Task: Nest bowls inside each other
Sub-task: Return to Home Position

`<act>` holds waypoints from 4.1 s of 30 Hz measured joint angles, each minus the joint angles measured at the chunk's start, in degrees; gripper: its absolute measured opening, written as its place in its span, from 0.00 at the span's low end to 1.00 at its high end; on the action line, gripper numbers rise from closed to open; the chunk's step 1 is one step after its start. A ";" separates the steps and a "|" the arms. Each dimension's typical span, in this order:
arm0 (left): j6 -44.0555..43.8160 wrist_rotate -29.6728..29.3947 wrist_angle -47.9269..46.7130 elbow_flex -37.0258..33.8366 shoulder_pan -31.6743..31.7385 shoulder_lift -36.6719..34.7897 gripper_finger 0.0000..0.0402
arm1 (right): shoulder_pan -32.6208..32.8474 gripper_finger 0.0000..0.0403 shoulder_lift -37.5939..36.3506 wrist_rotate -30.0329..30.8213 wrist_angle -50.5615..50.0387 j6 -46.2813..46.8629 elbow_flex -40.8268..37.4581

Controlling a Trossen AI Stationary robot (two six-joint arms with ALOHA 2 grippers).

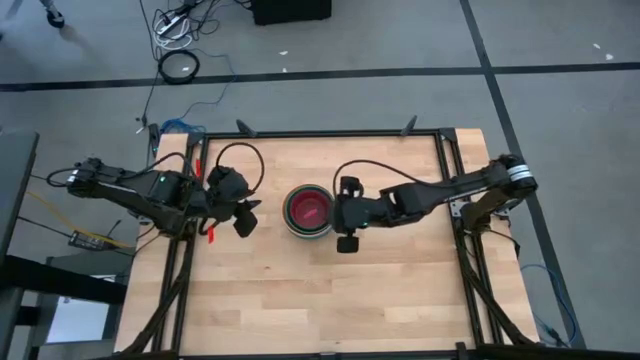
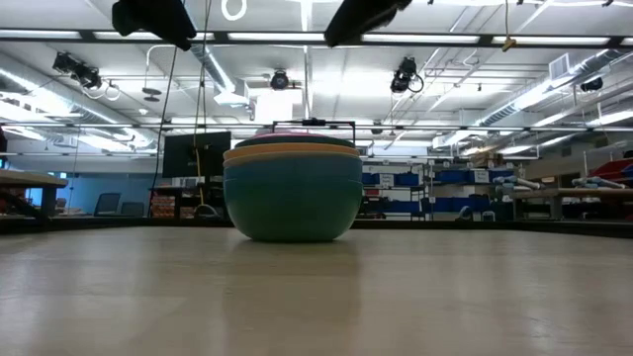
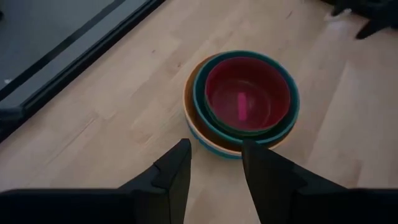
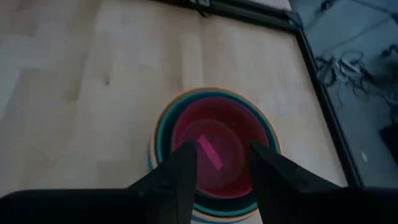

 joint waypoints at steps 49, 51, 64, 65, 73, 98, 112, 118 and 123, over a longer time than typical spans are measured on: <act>36.52 38.29 48.20 -25.51 24.90 -39.79 0.38 | -25.92 0.32 -45.66 -65.85 26.37 -2.10 -28.30; 35.56 40.98 56.94 -32.54 23.83 -40.26 0.38 | -24.98 0.32 -45.54 -65.64 36.18 0.16 -36.13; 32.06 35.42 69.42 -50.85 21.03 -45.66 0.38 | -26.99 0.32 -51.66 -62.97 68.63 12.73 -64.63; 32.22 35.43 68.37 -50.17 21.03 -46.78 0.38 | -27.60 0.32 -53.24 -63.54 68.75 12.89 -64.81; 31.13 34.61 60.55 -45.11 21.03 -58.11 0.38 | -32.85 0.32 -65.00 -71.09 66.97 16.34 -64.89; 37.08 28.28 47.65 -50.21 21.03 -59.54 0.38 | -37.64 0.32 -70.94 -64.18 66.62 12.86 -81.13; 38.58 26.55 58.73 -64.11 21.14 -59.48 0.38 | -36.55 0.32 -70.18 -58.39 56.64 6.79 -81.13; 41.00 17.60 59.93 -64.11 21.54 -59.52 0.38 | -36.77 0.32 -70.20 -51.95 56.62 5.15 -81.13; 41.64 14.02 59.21 -64.11 23.26 -59.49 0.38 | -38.40 0.32 -70.17 -50.80 53.79 3.93 -81.15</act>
